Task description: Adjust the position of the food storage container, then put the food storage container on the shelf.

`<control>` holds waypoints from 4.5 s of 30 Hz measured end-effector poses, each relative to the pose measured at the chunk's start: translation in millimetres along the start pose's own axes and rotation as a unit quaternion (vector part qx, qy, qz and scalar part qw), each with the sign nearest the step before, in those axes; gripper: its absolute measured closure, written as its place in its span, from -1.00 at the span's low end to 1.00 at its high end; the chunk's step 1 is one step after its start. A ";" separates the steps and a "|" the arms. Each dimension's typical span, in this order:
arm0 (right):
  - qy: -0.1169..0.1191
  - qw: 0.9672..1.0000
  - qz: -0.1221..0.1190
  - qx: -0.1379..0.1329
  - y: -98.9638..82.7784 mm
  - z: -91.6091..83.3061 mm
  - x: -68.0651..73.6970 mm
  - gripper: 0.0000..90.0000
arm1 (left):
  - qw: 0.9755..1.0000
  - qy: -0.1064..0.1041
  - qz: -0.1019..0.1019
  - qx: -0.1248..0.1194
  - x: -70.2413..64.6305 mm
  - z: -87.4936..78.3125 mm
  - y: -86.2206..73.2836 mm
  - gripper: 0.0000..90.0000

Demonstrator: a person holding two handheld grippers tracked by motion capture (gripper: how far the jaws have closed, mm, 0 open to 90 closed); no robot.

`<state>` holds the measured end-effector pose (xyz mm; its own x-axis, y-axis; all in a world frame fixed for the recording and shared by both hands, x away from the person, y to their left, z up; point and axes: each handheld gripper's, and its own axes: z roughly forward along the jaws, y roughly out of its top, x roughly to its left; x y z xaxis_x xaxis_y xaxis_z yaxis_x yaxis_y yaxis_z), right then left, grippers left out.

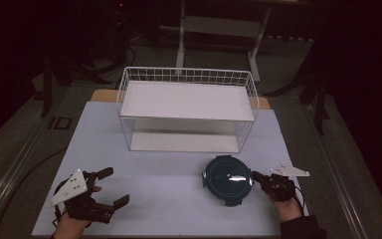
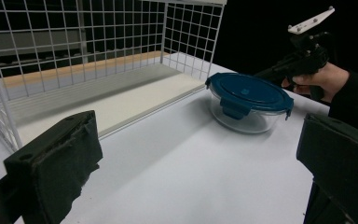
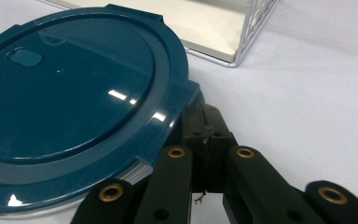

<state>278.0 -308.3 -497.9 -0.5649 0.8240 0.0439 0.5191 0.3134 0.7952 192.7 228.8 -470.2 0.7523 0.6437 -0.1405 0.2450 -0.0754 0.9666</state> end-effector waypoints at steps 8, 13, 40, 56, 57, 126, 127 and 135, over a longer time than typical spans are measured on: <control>-0.001 1.000 -0.003 0.002 -0.2 -1.1 1.5 1.00 | 1.000 -0.002 0.001 0.003 -0.4 1.5 -0.2 -1.00; 0.006 1.000 -0.005 0.002 1.5 1.8 6.1 1.00 | 1.000 -0.002 0.001 0.003 -0.7 2.1 -0.3 -1.00; 0.083 0.996 -0.039 0.000 20.8 26.5 53.4 1.00 | 1.000 -0.008 0.002 0.009 -2.4 4.5 -1.1 -1.00; 0.108 0.993 -0.050 0.000 30.0 38.6 71.6 1.00 | 1.000 -0.011 0.005 0.013 -3.7 5.4 -1.5 -1.00; 0.111 0.993 -0.049 0.000 30.7 39.7 72.7 1.00 | 1.000 -0.011 0.005 0.013 -3.6 5.4 -1.6 -1.00; 0.091 0.983 -0.070 -0.142 55.5 -12.0 91.4 -0.76 | 0.965 -0.067 -0.172 0.188 24.4 116.8 15.3 -1.00; 0.093 0.984 -0.065 -0.140 55.6 -11.9 90.9 -0.76 | 0.961 -0.072 -0.185 0.192 25.9 119.5 13.3 -1.00; 0.085 0.986 -0.068 -0.129 53.3 -7.8 95.8 -0.78 | 0.920 -0.087 -0.305 0.231 40.1 133.4 -0.4 -0.99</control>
<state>246.5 -216.4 -446.6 -0.7284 0.6851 0.0091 0.2625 0.2668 0.9273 304.3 153.0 -504.7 0.4650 0.5443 -0.6982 0.8579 -0.0823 0.5072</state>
